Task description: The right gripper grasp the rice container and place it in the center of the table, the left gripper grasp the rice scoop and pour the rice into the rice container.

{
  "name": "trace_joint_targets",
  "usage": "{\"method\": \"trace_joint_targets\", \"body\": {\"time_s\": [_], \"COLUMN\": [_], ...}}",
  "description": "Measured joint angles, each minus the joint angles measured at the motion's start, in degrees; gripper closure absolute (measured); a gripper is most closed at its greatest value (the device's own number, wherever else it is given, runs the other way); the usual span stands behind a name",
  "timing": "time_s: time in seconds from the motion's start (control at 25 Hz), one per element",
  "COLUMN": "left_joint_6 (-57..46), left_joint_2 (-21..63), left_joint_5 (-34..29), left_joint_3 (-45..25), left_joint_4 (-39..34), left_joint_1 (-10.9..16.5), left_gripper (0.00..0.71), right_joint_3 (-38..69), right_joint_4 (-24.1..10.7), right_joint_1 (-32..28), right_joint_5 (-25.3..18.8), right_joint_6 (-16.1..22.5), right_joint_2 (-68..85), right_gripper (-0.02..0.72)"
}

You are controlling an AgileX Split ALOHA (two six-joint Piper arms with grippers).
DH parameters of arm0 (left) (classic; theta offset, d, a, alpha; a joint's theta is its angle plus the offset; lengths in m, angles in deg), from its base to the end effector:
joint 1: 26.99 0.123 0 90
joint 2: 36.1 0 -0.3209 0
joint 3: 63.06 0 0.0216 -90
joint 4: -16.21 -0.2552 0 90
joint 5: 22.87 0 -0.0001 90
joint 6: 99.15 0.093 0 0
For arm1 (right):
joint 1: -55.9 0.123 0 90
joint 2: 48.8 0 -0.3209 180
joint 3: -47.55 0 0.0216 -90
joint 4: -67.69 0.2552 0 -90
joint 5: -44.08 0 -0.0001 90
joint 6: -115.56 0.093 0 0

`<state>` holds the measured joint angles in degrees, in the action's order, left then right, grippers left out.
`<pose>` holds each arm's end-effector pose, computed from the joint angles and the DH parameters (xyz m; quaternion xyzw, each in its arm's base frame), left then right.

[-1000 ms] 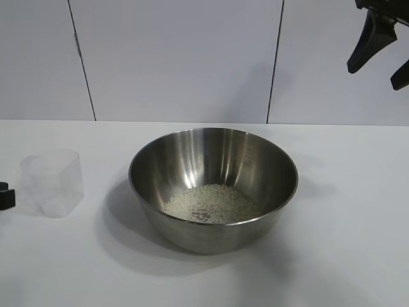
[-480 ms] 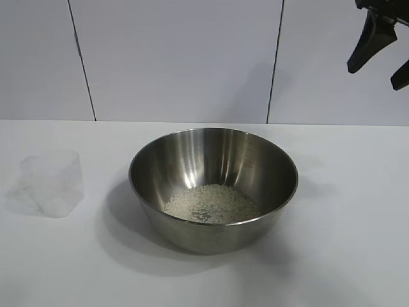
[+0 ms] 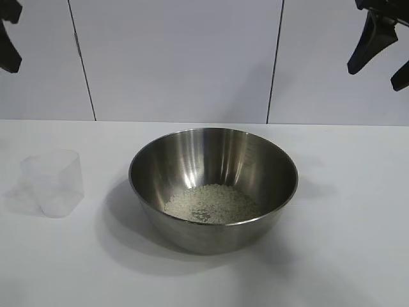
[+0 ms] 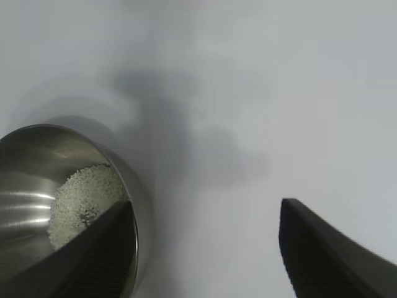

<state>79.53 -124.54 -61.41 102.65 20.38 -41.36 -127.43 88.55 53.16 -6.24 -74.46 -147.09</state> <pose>0.2926 -0.0793 0.3362 0.0879 0.9389 -0.0758 0.3241 0.3427 0.0091 0.3240 0.0198 0.9607 0.1361 0.2409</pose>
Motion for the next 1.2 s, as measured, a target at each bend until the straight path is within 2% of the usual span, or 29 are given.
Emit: {"method": "trace_joint_targets", "body": {"time_s": [0.16, 0.4, 0.48, 0.68, 0.92, 1.2], "left_joint_6": [0.1, 1.8, 2.5, 5.6, 5.8, 5.5], "left_joint_2": [-5.7, -12.4, -13.4, -13.6, -13.6, -13.6], "left_joint_5": [-4.4, -9.2, -10.1, -10.6, -10.2, -9.6], "left_joint_3": [7.2, 11.9, 12.7, 14.3, 14.3, 14.3], "left_joint_4": [3.1, 9.6, 12.6, 21.2, 26.7, 27.8], "left_joint_1": [-1.5, -1.8, -1.8, -1.8, -1.8, -1.8], "left_gripper": [0.358, 0.358, 0.358, 0.311, 0.294, 0.294], "right_joint_3": [0.0, 0.0, 0.0, 0.0, 0.0, 0.0], "right_joint_4": [2.2, 12.5, 14.1, 14.4, 14.5, 14.5], "right_joint_1": [0.0, 0.0, 0.0, 0.0, 0.0, 0.0], "right_joint_5": [-5.3, -10.3, -10.9, -11.3, -11.5, -11.6], "right_joint_6": [-1.3, -5.5, -6.0, -6.2, -6.3, -6.3], "right_joint_2": [0.0, 0.0, 0.0, 0.0, 0.0, 0.0], "right_gripper": [0.240, 0.240, 0.240, 0.240, 0.240, 0.240]}}
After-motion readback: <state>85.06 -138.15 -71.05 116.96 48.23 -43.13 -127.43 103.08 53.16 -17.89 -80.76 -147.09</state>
